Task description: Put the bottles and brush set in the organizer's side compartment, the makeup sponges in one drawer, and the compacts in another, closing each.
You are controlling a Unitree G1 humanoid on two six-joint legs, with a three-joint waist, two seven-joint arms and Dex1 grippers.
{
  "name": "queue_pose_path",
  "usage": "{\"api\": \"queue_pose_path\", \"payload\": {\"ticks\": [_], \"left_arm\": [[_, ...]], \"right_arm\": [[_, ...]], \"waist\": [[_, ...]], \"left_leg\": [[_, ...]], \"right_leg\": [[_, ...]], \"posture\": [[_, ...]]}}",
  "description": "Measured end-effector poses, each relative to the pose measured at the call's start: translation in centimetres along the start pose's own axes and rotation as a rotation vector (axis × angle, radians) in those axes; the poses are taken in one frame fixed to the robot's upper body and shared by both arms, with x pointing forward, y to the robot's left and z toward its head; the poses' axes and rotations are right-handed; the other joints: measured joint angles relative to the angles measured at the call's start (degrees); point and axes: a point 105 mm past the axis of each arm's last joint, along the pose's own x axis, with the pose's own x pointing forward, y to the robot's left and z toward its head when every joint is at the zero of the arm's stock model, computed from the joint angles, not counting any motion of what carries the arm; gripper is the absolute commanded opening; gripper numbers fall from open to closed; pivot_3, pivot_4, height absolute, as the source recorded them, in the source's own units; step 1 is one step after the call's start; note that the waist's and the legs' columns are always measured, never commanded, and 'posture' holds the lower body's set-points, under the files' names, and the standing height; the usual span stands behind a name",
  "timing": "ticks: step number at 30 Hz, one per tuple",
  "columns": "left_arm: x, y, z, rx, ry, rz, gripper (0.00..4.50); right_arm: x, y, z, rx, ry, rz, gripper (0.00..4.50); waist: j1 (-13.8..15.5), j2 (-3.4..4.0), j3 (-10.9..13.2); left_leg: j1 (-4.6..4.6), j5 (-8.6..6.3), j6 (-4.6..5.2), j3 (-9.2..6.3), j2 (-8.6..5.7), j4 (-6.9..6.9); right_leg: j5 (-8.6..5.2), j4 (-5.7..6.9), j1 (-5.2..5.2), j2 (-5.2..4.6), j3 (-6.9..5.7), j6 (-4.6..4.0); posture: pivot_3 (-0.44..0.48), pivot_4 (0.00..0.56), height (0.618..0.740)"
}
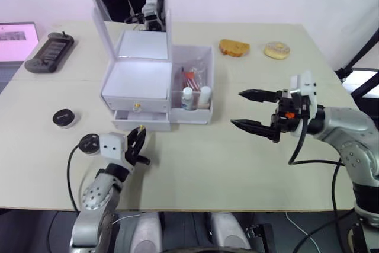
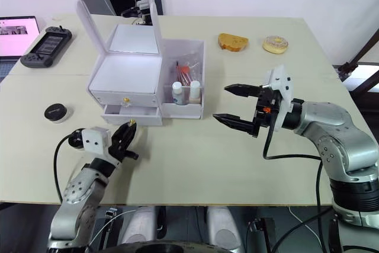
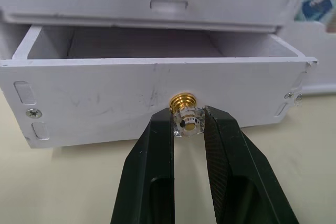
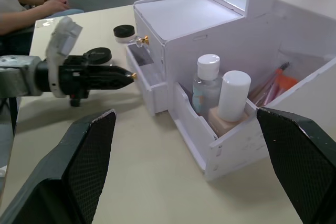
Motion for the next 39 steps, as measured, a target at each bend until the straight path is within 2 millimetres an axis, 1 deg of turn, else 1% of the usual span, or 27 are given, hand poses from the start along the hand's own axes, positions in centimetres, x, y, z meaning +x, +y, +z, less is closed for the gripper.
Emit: {"api": "queue_pose_path", "payload": {"ticks": [4, 10, 15, 18, 29, 31, 32, 33, 37, 38, 39], "left_arm": [[-1.4, 0.1, 0.0, -0.007, 0.031, -0.024, 0.28], [-2.8, -0.2, -0.1, -0.024, 0.055, -0.057, 0.28], [-3.3, 0.0, -0.2, -0.022, 0.068, -0.072, 0.28], [-3.7, -0.1, -0.3, -0.015, 0.081, -0.089, 0.28], [-3.7, -0.4, -0.3, -0.050, 0.074, -0.117, 0.28], [-3.7, -0.4, -0.3, -0.065, 0.073, -0.125, 1.29], [-3.8, -0.6, -0.3, -0.079, 0.076, -0.143, 1.64], [-4.0, -1.0, -0.5, -0.096, 0.081, -0.168, 2.12], [-5.5, -1.4, -0.6, -0.147, 0.098, -0.223, 4.18], [-5.9, -1.4, -0.3, -0.157, 0.092, -0.227, 4.47], [-6.3, -1.2, 0.0, -0.169, 0.081, -0.225, 4.47]], "right_arm": [[0.2, 0.1, 0.1, -0.002, 0.000, 0.016, 4.50], [0.3, -0.1, 0.0, 0.007, 0.001, 0.024, 4.50], [0.4, -0.3, 0.4, -0.004, -0.003, 0.028, 4.50], [0.4, -0.5, 0.2, -0.003, 0.005, 0.024, 4.50], [0.4, -0.6, 0.4, -0.012, 0.005, 0.021, 4.50], [0.4, -0.7, 0.4, -0.012, 0.005, 0.021, 4.50], [0.4, -0.7, 0.4, -0.012, 0.006, 0.021, 4.50], [0.4, -0.6, 0.4, -0.012, 0.006, 0.022, 4.50], [0.4, -0.7, 0.2, -0.003, 0.007, 0.029, 4.50], [0.3, -0.8, 0.2, 0.002, 0.007, 0.030, 4.50], [0.3, -0.8, 0.1, 0.005, 0.007, 0.034, 4.50]], "waist": [[-0.08, 0.00, 0.00], [-0.07, 0.00, 0.00], [-0.13, 0.00, 0.00], [-0.09, 0.01, 0.00], [0.05, 0.01, 0.00], [0.05, 0.01, 0.00], [0.02, 0.01, 0.00], [-0.06, 0.01, 0.00], [-0.64, 0.01, 0.00], [-0.70, 0.01, 0.00], [-0.72, 0.01, 0.00]], "left_leg": [[-0.01, 0.00, 0.00, 0.02, 0.00, 0.02], [-0.01, 0.00, 0.00, 0.03, 0.00, 0.00], [-0.01, 0.00, 0.00, 0.02, 0.00, -0.01], [-0.02, 0.00, 0.00, 0.03, 0.00, -0.01], [-0.03, 0.00, 0.00, 0.03, -0.01, -0.01], [-0.03, 0.00, 0.00, 0.04, -0.01, -0.01], [-0.03, 0.00, 0.00, 0.04, -0.01, -0.01], [-0.03, 0.00, 0.00, 0.04, -0.01, -0.01], [-0.03, 0.00, 0.00, 0.05, 0.02, -0.07], [-0.03, 0.00, 0.00, 0.05, 0.02, -0.08], [-0.03, 0.00, 0.00, 0.05, 0.02, -0.09]], "right_leg": [[0.00, -0.07, 0.03, -0.04, 0.00, -0.01], [-0.01, -0.11, 0.02, -0.04, 0.00, -0.01], [-0.01, -0.12, 0.02, -0.04, 0.00, -0.02], [-0.01, -0.14, 0.02, -0.06, 0.00, -0.02], [-0.01, -0.15, 0.02, -0.07, 0.00, -0.02], [-0.01, -0.15, 0.02, -0.07, 0.00, -0.02], [-0.01, -0.16, 0.02, -0.07, 0.00, -0.02], [-0.01, -0.16, 0.02, -0.07, 0.00, -0.02], [-0.01, -0.16, -0.06, -0.05, 0.00, -0.03], [-0.01, -0.16, -0.08, -0.05, 0.00, -0.03], [-0.01, -0.16, -0.10, -0.05, 0.00, -0.03]], "posture": [[0.000, 0.150, 0.740], [0.000, 0.150, 0.740], [0.000, 0.150, 0.740], [0.000, 0.150, 0.740], [0.000, 0.150, 0.740], [0.000, 0.150, 0.740], [0.000, 0.150, 0.740], [0.000, 0.150, 0.740], [0.000, 0.150, 0.740], [0.000, 0.150, 0.740], [0.000, 0.150, 0.740]]}}
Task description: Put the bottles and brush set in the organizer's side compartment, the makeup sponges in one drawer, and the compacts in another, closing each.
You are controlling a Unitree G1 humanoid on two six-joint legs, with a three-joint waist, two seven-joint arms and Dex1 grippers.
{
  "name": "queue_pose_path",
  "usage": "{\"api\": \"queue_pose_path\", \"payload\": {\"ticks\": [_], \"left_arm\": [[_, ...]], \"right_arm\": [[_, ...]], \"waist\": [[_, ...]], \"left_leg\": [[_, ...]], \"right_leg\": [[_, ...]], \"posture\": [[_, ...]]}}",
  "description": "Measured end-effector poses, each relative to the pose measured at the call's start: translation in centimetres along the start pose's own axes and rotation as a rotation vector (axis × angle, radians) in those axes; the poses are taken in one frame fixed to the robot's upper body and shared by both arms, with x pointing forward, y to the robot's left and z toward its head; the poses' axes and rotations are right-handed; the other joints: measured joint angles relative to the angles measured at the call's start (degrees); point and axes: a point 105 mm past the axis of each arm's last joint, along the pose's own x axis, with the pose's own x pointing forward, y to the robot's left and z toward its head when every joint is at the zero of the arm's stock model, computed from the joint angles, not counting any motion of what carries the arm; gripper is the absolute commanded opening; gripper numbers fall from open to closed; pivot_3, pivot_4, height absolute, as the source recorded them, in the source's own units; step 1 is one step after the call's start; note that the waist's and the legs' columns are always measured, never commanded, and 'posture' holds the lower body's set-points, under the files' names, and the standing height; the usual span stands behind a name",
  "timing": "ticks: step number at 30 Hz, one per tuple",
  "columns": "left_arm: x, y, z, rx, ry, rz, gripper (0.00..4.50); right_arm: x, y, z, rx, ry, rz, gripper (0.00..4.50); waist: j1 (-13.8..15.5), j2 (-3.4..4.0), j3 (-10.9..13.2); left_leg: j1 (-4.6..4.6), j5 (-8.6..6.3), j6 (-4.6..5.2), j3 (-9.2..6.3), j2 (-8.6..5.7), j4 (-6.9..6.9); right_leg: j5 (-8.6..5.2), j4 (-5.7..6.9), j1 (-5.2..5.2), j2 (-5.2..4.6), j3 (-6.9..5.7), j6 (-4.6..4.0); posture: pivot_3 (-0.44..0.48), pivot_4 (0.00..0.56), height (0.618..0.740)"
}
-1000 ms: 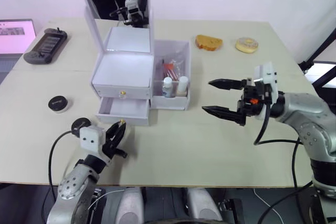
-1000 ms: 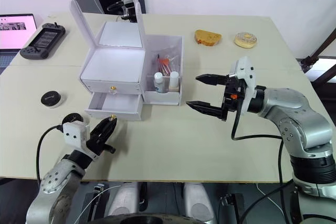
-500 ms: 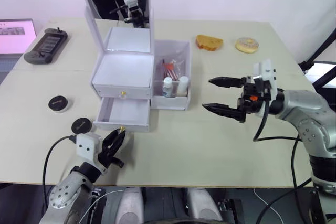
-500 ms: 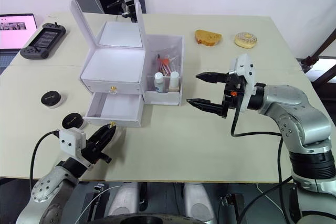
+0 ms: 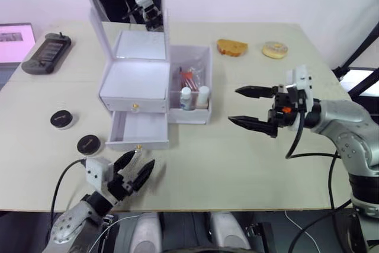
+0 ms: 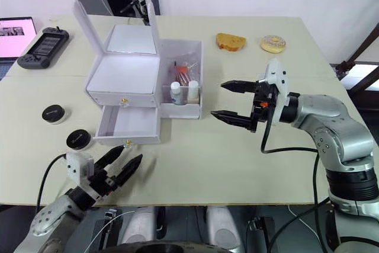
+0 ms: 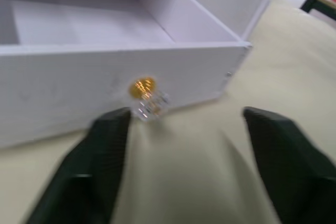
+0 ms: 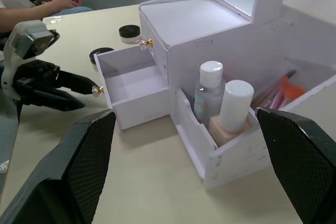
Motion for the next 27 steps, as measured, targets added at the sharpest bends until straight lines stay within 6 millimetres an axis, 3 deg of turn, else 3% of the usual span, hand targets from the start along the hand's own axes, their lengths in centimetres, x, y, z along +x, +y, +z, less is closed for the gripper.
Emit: {"api": "queue_pose_path", "payload": {"ticks": [5, 10, 13, 19, 22, 27], "left_arm": [[-3.8, 1.8, 2.3, -0.007, -0.066, 0.063, 4.47], [-7.2, 7.8, 5.7, 0.160, -0.106, 0.255, 4.47], [-7.9, 11.3, 8.3, 0.244, -0.140, 0.334, 4.47], [-5.9, 14.9, 12.9, 0.384, -0.135, 0.280, 4.47], [-5.6, 16.7, 15.2, 0.453, -0.092, 0.250, 4.47], [-6.9, 19.6, 14.7, 0.456, 0.008, 0.251, 4.47]], "right_arm": [[-0.4, -0.7, -0.3, 0.006, -0.007, 0.005, 4.50], [-1.5, -2.7, -1.6, -0.011, 0.019, -0.077, 4.50], [-2.2, -3.9, -2.5, -0.022, 0.036, -0.136, 4.50], [-4.2, -5.7, -3.7, -0.067, 0.067, -0.229, 4.50], [-6.7, -6.8, -3.6, -0.095, 0.106, -0.294, 4.50], [-10.0, -7.6, -5.2, -0.097, 0.153, -0.409, 4.50]], "waist": [[-0.05, 0.01, 0.00], [0.28, 0.02, 0.00], [0.31, 0.02, 0.00], [0.36, 0.02, 0.01], [0.31, 0.08, 0.04], [-0.44, 0.14, 0.00]], "left_leg": [[0.00, 0.00, 0.00, 0.04, 0.01, 0.00], [-0.01, 0.00, 0.00, 0.04, 0.00, 0.02], [-0.02, 0.00, 0.00, 0.05, 0.00, 0.04], [-0.10, 0.01, -0.01, 0.13, 0.01, -0.02], [-0.13, 0.01, -0.01, 0.18, 0.01, -0.07], [-0.12, 0.01, -0.01, 0.25, 0.06, -0.23]], "right_leg": [[-0.01, 0.00, -0.05, -0.01, 0.00, -0.01], [-0.01, -0.01, -0.14, -0.02, 0.00, -0.03], [0.00, 0.00, -0.08, -0.03, -0.01, -0.04], [0.01, 0.04, -0.16, 0.01, -0.01, -0.02], [0.01, 0.04, -0.23, -0.01, 0.00, -0.01], [0.02, 0.13, -0.39, 0.05, 0.03, 0.01]], "posture": [[0.000, 0.150, 0.740], [0.000, 0.150, 0.740], [0.000, 0.150, 0.740], [0.000, 0.150, 0.740], [0.000, 0.150, 0.740], [0.000, 0.150, 0.740]]}}
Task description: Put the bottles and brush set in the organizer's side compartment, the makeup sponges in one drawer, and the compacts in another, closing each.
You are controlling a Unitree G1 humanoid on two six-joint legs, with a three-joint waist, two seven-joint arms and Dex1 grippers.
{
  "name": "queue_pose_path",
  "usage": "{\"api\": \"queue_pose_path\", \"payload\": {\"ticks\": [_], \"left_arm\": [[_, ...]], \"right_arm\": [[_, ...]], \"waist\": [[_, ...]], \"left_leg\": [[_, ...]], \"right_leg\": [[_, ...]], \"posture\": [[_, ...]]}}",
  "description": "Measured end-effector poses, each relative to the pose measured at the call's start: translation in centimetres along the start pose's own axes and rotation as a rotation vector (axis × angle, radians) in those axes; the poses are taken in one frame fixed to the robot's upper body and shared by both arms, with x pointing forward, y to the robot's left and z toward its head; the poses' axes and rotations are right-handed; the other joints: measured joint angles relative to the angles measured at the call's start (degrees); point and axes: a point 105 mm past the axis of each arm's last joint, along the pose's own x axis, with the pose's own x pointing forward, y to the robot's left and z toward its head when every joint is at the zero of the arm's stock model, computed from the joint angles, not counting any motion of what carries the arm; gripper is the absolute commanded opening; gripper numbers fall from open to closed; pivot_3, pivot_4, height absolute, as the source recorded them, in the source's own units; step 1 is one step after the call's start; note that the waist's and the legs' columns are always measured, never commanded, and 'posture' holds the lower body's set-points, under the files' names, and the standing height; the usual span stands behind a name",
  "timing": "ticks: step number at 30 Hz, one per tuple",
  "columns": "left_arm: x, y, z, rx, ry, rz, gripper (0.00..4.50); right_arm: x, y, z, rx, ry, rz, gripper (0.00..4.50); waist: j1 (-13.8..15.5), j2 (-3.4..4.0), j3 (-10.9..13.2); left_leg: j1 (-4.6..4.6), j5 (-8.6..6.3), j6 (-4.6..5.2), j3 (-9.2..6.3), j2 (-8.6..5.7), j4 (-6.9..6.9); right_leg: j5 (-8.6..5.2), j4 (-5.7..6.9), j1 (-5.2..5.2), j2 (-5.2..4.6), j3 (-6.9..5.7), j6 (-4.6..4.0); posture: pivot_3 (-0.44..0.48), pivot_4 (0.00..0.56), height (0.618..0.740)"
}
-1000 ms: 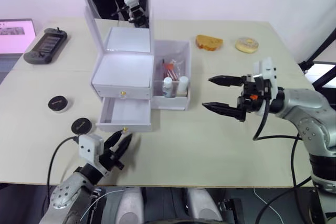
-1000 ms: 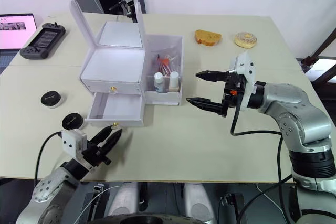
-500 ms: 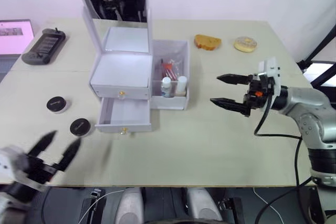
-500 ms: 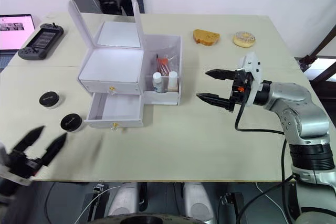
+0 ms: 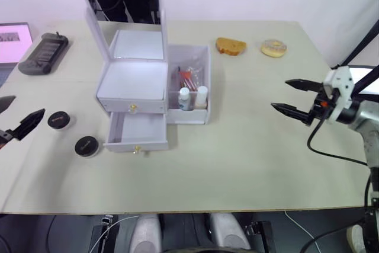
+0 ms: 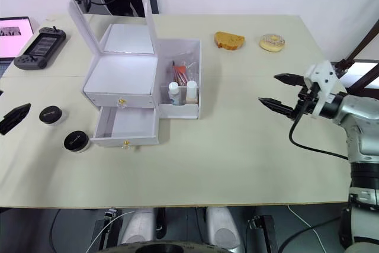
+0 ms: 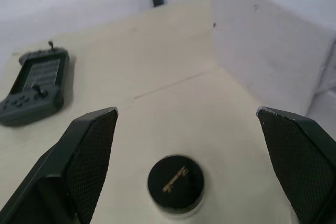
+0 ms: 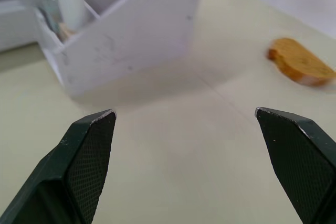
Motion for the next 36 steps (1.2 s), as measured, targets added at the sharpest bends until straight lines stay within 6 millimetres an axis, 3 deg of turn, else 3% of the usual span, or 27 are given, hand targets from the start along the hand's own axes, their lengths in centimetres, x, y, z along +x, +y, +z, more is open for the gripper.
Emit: {"api": "queue_pose_path", "payload": {"ticks": [7, 19, 23, 29, 36], "left_arm": [[-2.7, 3.4, -1.9, 0.011, 0.101, 0.063, 4.47], [-2.9, 3.5, -2.4, 0.002, 0.095, 0.049, 4.47], [-3.1, 2.8, -2.6, 0.013, 0.094, 0.031, 4.47], [-4.5, 1.0, -2.8, -0.014, 0.080, 0.026, 4.47], [-7.0, -2.9, -2.9, -0.059, 0.079, 0.037, 4.47]], "right_arm": [[-2.3, -2.2, -1.8, 0.011, 0.005, -0.154, 4.50], [-1.2, -1.5, -1.5, 0.028, -0.028, -0.124, 4.50], [0.6, 0.7, 0.5, 0.077, -0.055, 0.041, 4.50], [3.5, 3.3, 5.0, 0.061, -0.109, 0.236, 4.50], [6.7, 6.2, 5.7, 0.098, -0.091, 0.353, 4.50]], "waist": [[-0.80, 0.02, 0.01], [-0.72, 0.02, 0.02], [-0.98, 0.03, 0.02], [-0.67, 0.01, 0.02], [-0.79, -0.04, 0.00]], "left_leg": [[0.06, 0.00, 0.00, 0.01, 0.00, 0.10], [0.22, 0.01, -0.01, 0.00, 0.00, 0.15], [0.32, 0.01, -0.01, 0.03, 0.03, 0.12], [0.31, 0.00, -0.01, 0.03, 0.05, 0.13], [0.24, 0.00, -0.02, 0.07, 0.03, 0.14]], "right_leg": [[-0.01, 0.19, -0.01, -0.03, 0.01, -0.01], [-0.03, 0.70, -0.01, -0.03, 0.01, 0.05], [-0.03, 0.78, -0.01, 0.01, 0.08, 0.05], [-0.05, 0.75, -0.02, -0.04, 0.07, 0.02], [-0.08, 0.65, -0.04, -0.13, 0.08, -0.04]], "posture": [[0.000, 0.150, 0.740], [0.000, 0.150, 0.740], [0.000, 0.150, 0.740], [0.000, 0.150, 0.740], [0.000, 0.150, 0.740]]}}
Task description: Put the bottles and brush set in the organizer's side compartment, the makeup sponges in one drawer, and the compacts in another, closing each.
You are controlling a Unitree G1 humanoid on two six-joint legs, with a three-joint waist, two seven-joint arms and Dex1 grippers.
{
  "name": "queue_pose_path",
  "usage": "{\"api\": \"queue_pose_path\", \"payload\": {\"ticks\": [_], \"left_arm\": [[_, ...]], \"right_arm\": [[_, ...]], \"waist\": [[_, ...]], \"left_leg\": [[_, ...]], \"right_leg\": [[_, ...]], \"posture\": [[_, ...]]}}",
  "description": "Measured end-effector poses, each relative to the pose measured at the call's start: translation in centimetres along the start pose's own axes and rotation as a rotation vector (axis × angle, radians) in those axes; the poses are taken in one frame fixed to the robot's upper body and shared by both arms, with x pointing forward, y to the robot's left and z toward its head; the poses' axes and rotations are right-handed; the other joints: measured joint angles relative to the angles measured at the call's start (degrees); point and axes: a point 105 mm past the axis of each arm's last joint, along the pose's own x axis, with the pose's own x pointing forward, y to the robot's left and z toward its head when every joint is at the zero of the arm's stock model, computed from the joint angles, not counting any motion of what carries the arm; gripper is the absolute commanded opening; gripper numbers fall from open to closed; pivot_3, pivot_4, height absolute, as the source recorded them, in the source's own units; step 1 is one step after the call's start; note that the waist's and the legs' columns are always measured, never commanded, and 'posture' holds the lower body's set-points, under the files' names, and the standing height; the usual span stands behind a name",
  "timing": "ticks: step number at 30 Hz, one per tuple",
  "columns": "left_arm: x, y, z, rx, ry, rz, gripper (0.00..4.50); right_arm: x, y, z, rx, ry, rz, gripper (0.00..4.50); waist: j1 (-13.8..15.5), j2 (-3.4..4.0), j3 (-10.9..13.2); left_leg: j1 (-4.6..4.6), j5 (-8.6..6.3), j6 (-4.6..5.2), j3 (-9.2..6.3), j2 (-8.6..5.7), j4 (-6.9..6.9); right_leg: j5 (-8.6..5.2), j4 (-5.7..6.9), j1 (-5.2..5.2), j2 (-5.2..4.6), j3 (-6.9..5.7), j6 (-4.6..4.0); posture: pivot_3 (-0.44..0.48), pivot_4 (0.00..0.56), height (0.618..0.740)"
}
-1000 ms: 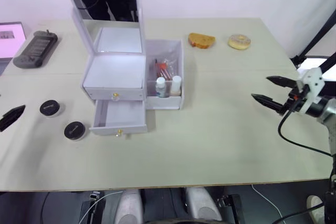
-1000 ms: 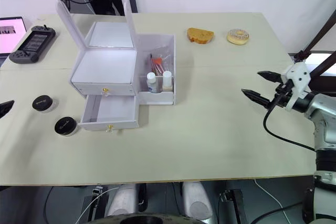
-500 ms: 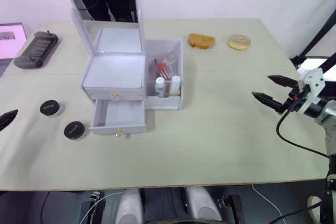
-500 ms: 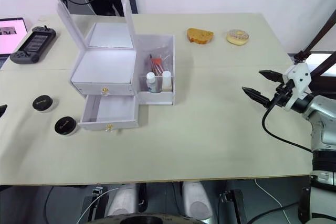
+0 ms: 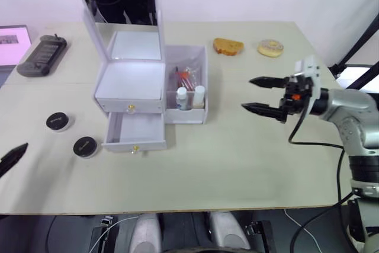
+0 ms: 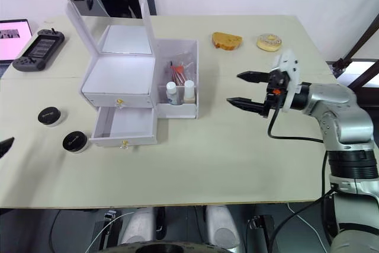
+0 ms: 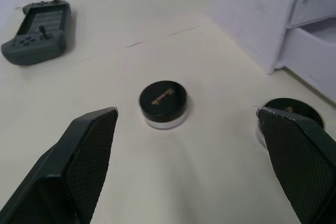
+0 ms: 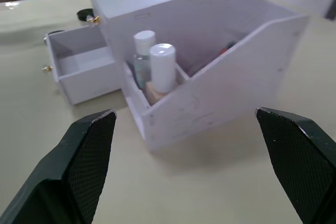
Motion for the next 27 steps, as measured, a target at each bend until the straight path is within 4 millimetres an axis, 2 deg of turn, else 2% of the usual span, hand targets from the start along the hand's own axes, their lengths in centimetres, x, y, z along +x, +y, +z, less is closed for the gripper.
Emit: {"api": "queue_pose_path", "payload": {"ticks": [5, 10, 14, 21, 27], "left_arm": [[-2.0, -2.3, -1.3, -0.044, 0.033, 0.053, 4.47], [-2.9, -3.7, -2.0, -0.074, 0.037, 0.111, 4.47], [-1.7, -6.2, -2.8, -0.129, 0.013, 0.100, 4.47], [0.8, -7.3, -3.5, -0.164, -0.008, 0.072, 4.47], [2.5, -8.1, -5.0, -0.199, 0.020, 0.048, 4.47]], "right_arm": [[1.8, 1.5, 1.0, -0.028, 0.011, 0.080, 4.50], [2.6, 2.3, 2.3, -0.053, 0.001, 0.132, 4.50], [3.1, 3.6, 3.0, -0.072, -0.001, 0.203, 4.50], [3.2, 4.5, 3.4, -0.098, 0.006, 0.232, 4.50], [3.1, 4.7, 3.6, -0.105, 0.006, 0.231, 4.50]], "waist": [[0.00, 0.00, 0.00], [0.05, -0.04, -0.01], [0.16, -0.07, -0.03], [0.00, -0.08, -0.04], [0.06, -0.08, -0.04]], "left_leg": [[0.01, 0.00, 0.00, -0.03, 0.01, -0.02], [0.00, 0.00, -0.01, 0.00, -0.02, 0.05], [-0.01, -0.01, -0.01, -0.04, -0.02, 0.04], [-0.01, 0.00, -0.01, -0.06, -0.02, 0.05], [-0.02, 0.00, 0.00, -0.07, -0.02, 0.05]], "right_leg": [[-0.05, 0.01, -0.04, 0.05, 0.01, -0.09], [-0.07, -0.08, 0.00, -0.01, 0.04, -0.13], [-0.07, -0.10, 0.02, 0.03, 0.02, -0.13], [-0.07, -0.09, 0.00, 0.07, 0.02, -0.13], [-0.07, -0.08, -0.01, 0.08, 0.02, -0.13]], "posture": [[0.000, 0.150, 0.740], [0.000, 0.150, 0.740], [0.000, 0.150, 0.740], [0.000, 0.150, 0.740], [0.000, 0.150, 0.740]]}}
